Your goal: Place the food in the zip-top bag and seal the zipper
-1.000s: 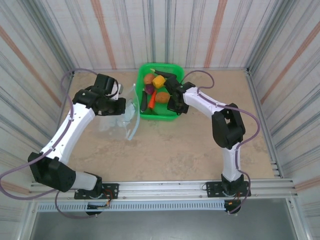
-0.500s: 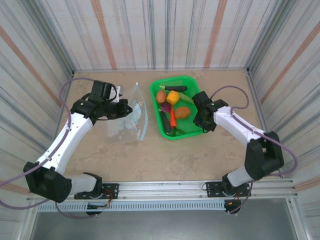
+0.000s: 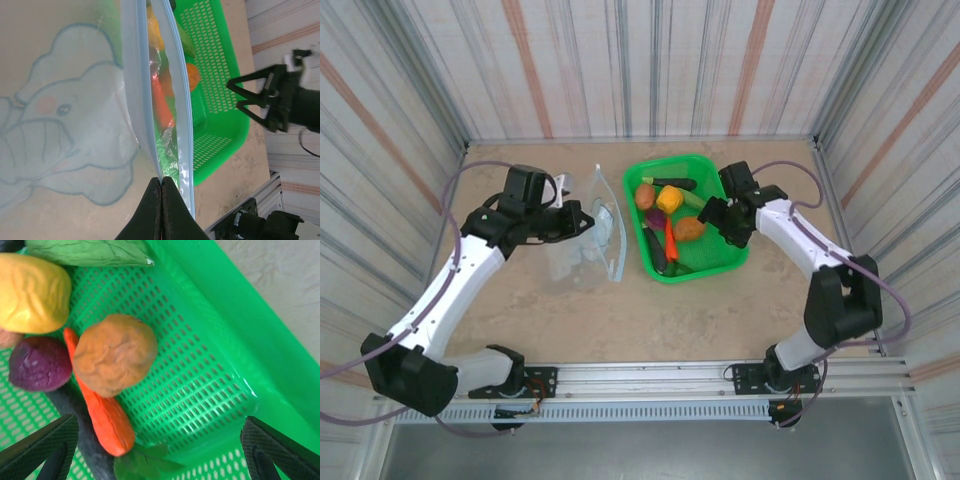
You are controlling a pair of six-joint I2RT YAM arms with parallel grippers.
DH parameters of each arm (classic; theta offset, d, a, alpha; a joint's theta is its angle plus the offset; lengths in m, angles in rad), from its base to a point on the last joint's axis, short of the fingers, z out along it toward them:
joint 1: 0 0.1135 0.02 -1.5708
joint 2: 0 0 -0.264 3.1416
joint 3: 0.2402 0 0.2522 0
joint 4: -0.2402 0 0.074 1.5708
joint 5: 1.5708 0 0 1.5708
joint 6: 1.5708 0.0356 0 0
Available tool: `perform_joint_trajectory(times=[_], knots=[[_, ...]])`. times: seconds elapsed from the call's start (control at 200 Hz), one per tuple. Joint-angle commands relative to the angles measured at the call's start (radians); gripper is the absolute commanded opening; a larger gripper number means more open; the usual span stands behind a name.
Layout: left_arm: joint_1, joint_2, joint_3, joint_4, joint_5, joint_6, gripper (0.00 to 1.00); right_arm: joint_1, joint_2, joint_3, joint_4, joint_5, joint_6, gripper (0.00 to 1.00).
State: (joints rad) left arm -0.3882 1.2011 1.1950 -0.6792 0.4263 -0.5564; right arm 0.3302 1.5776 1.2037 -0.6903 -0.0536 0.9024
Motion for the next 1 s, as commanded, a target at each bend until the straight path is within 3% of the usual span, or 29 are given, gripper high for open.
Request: perform_joint_trajectory(times=[0.0, 0.185, 0.386, 0.451, 0.516, 0.571, 0.751, 0.992], knots=[[0.001, -0.046, -0.01, -0.011, -0.003, 0.006, 0.0, 0.014, 0.051, 0.026, 0.023, -0.055, 0.179, 0.87], [0.008, -0.067, -0.006, -0.029, -0.009, 0.025, 0.0, 0.032, 0.208, 0.125, 0.018, -0.011, 0.254, 0.91], [0.017, -0.074, -0.001, -0.026, 0.01, 0.022, 0.0, 0.023, 0.34, 0.155, 0.102, -0.067, 0.301, 0.93], [0.017, -0.071, 0.003, -0.032, 0.013, 0.022, 0.0, 0.026, 0.356, 0.157, 0.126, -0.079, 0.303, 0.88], [0.017, -0.071, 0.009, -0.041, 0.016, 0.025, 0.0, 0.03, 0.356, 0.149, 0.153, -0.102, 0.298, 0.72], [0.017, -0.074, 0.016, -0.047, 0.011, 0.032, 0.0, 0.036, 0.337, 0.139, 0.153, -0.094, 0.291, 0.65], [0.017, -0.071, 0.033, -0.066, 0.007, 0.036, 0.0, 0.026, 0.211, 0.071, 0.158, -0.072, 0.23, 0.48], [0.017, -0.057, 0.063, -0.094, -0.013, 0.049, 0.0, 0.012, 0.065, 0.036, 0.131, -0.042, 0.143, 0.46]])
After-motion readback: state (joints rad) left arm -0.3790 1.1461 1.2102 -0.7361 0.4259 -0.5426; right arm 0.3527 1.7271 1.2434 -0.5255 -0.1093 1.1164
